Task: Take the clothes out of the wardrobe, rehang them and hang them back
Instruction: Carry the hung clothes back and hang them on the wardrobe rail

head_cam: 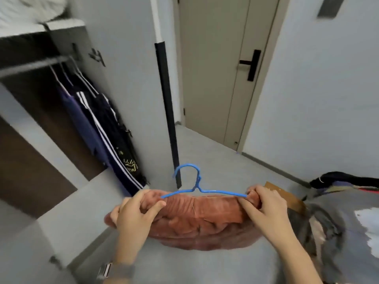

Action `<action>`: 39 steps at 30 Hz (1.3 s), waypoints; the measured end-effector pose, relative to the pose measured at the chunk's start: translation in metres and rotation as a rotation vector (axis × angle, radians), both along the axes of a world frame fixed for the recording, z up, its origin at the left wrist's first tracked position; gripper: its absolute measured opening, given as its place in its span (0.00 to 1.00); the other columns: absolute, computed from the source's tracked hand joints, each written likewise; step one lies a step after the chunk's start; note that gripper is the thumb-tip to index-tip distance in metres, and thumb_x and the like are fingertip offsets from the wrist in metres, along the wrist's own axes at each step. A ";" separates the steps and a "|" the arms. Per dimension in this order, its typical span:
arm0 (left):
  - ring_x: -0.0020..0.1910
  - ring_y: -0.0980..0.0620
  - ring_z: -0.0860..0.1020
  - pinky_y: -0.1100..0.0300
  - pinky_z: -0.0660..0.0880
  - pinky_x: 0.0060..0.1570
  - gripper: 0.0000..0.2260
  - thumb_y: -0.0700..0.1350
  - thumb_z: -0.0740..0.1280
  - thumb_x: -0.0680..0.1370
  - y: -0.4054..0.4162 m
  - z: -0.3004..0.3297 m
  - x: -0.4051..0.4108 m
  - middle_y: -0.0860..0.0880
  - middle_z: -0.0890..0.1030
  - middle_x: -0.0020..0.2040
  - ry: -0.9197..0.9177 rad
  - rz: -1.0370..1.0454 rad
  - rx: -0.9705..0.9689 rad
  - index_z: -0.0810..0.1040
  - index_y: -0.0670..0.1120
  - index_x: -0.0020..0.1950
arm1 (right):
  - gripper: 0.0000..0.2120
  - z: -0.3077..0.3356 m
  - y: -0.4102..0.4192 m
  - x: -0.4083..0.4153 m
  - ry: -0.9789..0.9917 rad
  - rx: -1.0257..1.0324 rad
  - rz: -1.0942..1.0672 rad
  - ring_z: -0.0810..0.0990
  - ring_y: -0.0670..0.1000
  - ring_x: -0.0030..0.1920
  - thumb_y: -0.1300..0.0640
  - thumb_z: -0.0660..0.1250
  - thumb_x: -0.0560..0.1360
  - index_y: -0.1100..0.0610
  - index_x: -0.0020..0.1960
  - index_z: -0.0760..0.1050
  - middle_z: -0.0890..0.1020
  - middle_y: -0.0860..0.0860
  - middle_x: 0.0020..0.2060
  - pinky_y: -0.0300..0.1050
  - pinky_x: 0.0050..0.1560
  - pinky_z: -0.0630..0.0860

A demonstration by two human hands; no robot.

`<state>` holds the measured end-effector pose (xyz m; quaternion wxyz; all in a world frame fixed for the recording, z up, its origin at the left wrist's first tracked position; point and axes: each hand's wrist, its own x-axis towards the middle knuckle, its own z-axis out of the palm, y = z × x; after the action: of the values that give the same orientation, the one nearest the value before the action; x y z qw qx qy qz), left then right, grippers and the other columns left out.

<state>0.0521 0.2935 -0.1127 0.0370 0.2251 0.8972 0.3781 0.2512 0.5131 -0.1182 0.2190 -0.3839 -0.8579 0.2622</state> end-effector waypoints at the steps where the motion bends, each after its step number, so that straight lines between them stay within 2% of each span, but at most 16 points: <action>1: 0.51 0.47 0.74 0.46 0.67 0.60 0.19 0.71 0.57 0.61 -0.010 -0.003 -0.013 0.53 0.78 0.41 -0.015 0.060 0.019 0.76 0.68 0.46 | 0.09 0.003 0.002 -0.024 -0.001 0.009 0.058 0.73 0.47 0.40 0.45 0.68 0.70 0.46 0.38 0.71 0.78 0.41 0.34 0.52 0.47 0.70; 4: 0.50 0.47 0.75 0.46 0.68 0.60 0.14 0.70 0.58 0.62 -0.038 0.000 -0.053 0.54 0.79 0.43 -0.015 0.210 0.062 0.74 0.72 0.44 | 0.10 0.012 -0.001 -0.099 0.008 0.029 0.227 0.73 0.46 0.39 0.41 0.63 0.69 0.47 0.37 0.71 0.77 0.41 0.33 0.49 0.45 0.68; 6: 0.50 0.49 0.75 0.49 0.66 0.60 0.14 0.70 0.58 0.63 -0.055 0.003 -0.083 0.54 0.80 0.43 0.039 0.292 0.037 0.74 0.70 0.45 | 0.10 0.015 -0.006 -0.151 0.002 0.038 0.327 0.73 0.47 0.40 0.43 0.67 0.71 0.46 0.38 0.70 0.77 0.41 0.33 0.48 0.45 0.68; 11: 0.51 0.50 0.77 0.43 0.70 0.59 0.16 0.68 0.60 0.66 -0.099 0.011 -0.163 0.57 0.81 0.43 0.064 0.431 0.103 0.76 0.64 0.48 | 0.11 0.015 -0.029 -0.277 0.045 0.014 0.475 0.75 0.50 0.43 0.40 0.66 0.70 0.47 0.40 0.71 0.78 0.43 0.35 0.50 0.48 0.69; 14: 0.54 0.51 0.75 0.51 0.61 0.62 0.11 0.64 0.64 0.70 -0.113 0.020 -0.202 0.57 0.80 0.43 0.147 0.508 0.047 0.77 0.62 0.48 | 0.12 0.015 -0.042 -0.337 0.051 -0.028 0.553 0.75 0.50 0.43 0.37 0.65 0.70 0.45 0.41 0.72 0.78 0.42 0.35 0.53 0.51 0.73; 16: 0.54 0.51 0.72 0.56 0.53 0.55 0.06 0.58 0.66 0.73 -0.116 0.028 -0.224 0.57 0.79 0.43 0.186 0.568 -0.015 0.78 0.61 0.49 | 0.13 0.016 -0.049 -0.369 0.043 -0.040 0.593 0.75 0.49 0.45 0.36 0.63 0.70 0.45 0.41 0.72 0.79 0.41 0.36 0.54 0.51 0.74; 19: 0.52 0.55 0.68 0.56 0.52 0.56 0.05 0.56 0.67 0.74 -0.123 0.033 -0.255 0.58 0.78 0.44 0.205 0.597 -0.049 0.77 0.61 0.49 | 0.11 0.015 -0.054 -0.406 0.030 -0.040 0.661 0.76 0.47 0.44 0.37 0.63 0.71 0.44 0.43 0.73 0.79 0.41 0.35 0.51 0.47 0.74; 22: 0.51 0.55 0.67 0.58 0.52 0.54 0.04 0.56 0.67 0.74 -0.122 0.035 -0.285 0.58 0.77 0.44 0.218 0.616 -0.072 0.77 0.62 0.48 | 0.08 0.017 -0.052 -0.444 0.028 -0.071 0.757 0.74 0.44 0.35 0.41 0.65 0.74 0.43 0.38 0.74 0.77 0.43 0.30 0.46 0.40 0.74; 26: 0.55 0.49 0.70 0.55 0.52 0.58 0.07 0.56 0.67 0.74 -0.108 0.031 -0.328 0.55 0.78 0.45 0.181 0.658 -0.102 0.77 0.60 0.51 | 0.11 0.021 -0.040 -0.508 -0.033 -0.101 0.902 0.71 0.44 0.31 0.46 0.67 0.75 0.41 0.34 0.75 0.74 0.44 0.28 0.43 0.37 0.70; 30: 0.56 0.48 0.71 0.52 0.55 0.60 0.08 0.58 0.66 0.74 -0.097 0.031 -0.364 0.56 0.79 0.46 0.168 0.691 -0.086 0.77 0.60 0.51 | 0.14 0.030 -0.030 -0.563 -0.036 -0.148 0.962 0.67 0.45 0.28 0.43 0.68 0.73 0.51 0.34 0.76 0.69 0.47 0.24 0.44 0.34 0.67; 33: 0.54 0.50 0.73 0.45 0.62 0.64 0.10 0.65 0.59 0.71 -0.097 0.027 -0.387 0.58 0.79 0.44 0.154 0.651 -0.039 0.74 0.66 0.48 | 0.20 0.039 -0.026 -0.595 -0.027 -0.162 0.958 0.65 0.45 0.25 0.40 0.70 0.70 0.57 0.33 0.77 0.67 0.47 0.21 0.41 0.31 0.63; 35: 0.54 0.51 0.74 0.42 0.64 0.63 0.12 0.67 0.56 0.69 -0.098 0.023 -0.401 0.60 0.80 0.44 0.125 0.632 0.004 0.73 0.69 0.47 | 0.19 0.042 -0.025 -0.611 -0.045 -0.136 0.933 0.66 0.45 0.25 0.39 0.70 0.69 0.55 0.33 0.77 0.69 0.46 0.21 0.42 0.30 0.63; 39: 0.52 0.52 0.78 0.41 0.68 0.59 0.14 0.67 0.57 0.69 -0.101 0.013 -0.441 0.61 0.81 0.44 0.115 0.590 0.047 0.74 0.68 0.51 | 0.15 0.044 -0.030 -0.637 -0.091 -0.077 0.831 0.71 0.46 0.27 0.38 0.69 0.70 0.49 0.33 0.78 0.72 0.47 0.22 0.41 0.32 0.66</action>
<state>-0.3887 0.1923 -0.0996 -0.1305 -0.0235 0.9155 0.3799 -0.3858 0.4830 -0.0739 0.0420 -0.0242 -0.9381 0.3430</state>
